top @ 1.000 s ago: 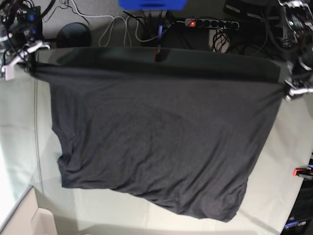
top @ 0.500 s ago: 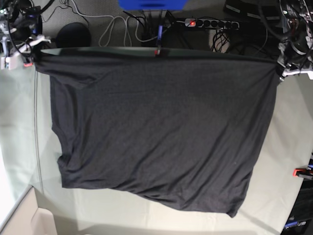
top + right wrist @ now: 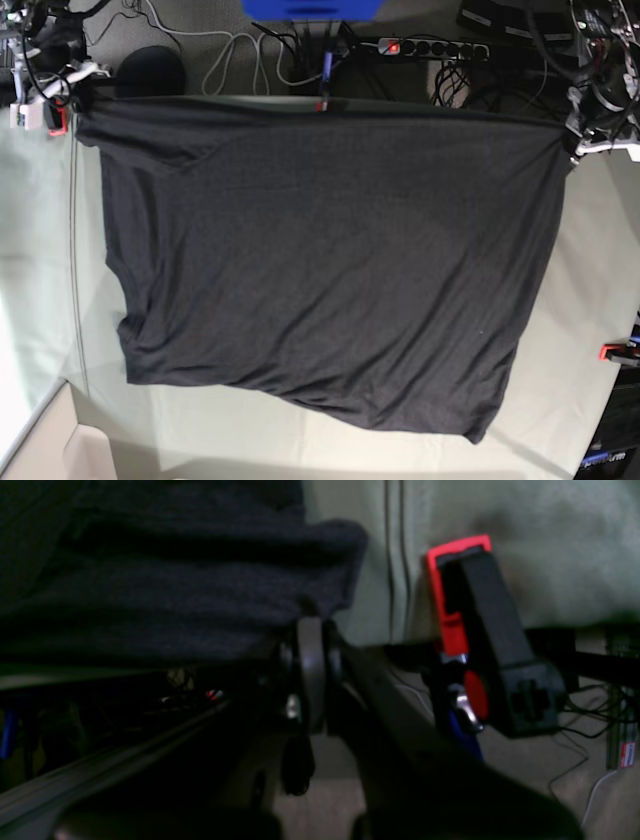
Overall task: Layout the t-shirt on the table in an organized manner, then fold the t-shirt properly
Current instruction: 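Lower the held t-shirt edge onto the table with both grippers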
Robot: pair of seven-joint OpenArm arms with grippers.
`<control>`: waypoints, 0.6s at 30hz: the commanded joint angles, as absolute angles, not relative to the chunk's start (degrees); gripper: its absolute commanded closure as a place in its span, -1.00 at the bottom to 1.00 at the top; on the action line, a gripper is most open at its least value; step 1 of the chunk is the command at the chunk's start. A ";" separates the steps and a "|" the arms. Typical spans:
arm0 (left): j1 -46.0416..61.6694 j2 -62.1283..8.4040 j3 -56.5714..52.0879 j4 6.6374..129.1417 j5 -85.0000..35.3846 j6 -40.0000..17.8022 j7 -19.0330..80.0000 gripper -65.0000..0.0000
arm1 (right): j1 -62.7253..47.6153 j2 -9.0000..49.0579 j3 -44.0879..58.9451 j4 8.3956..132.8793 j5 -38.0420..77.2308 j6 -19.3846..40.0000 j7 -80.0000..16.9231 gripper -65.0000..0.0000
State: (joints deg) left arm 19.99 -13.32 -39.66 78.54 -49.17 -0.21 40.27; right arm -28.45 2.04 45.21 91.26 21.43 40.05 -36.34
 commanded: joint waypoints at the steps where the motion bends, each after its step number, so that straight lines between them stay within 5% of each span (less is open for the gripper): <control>1: 20.18 -14.29 -39.87 79.69 -49.63 -0.31 39.52 0.99 | -28.88 2.59 45.58 92.18 22.02 40.00 -35.30 1.00; 18: 15.52 -14.37 -39.87 89.45 -49.01 -0.31 39.52 1.00 | -19.38 2.77 45.58 99.91 22.02 40.00 -35.74 1.00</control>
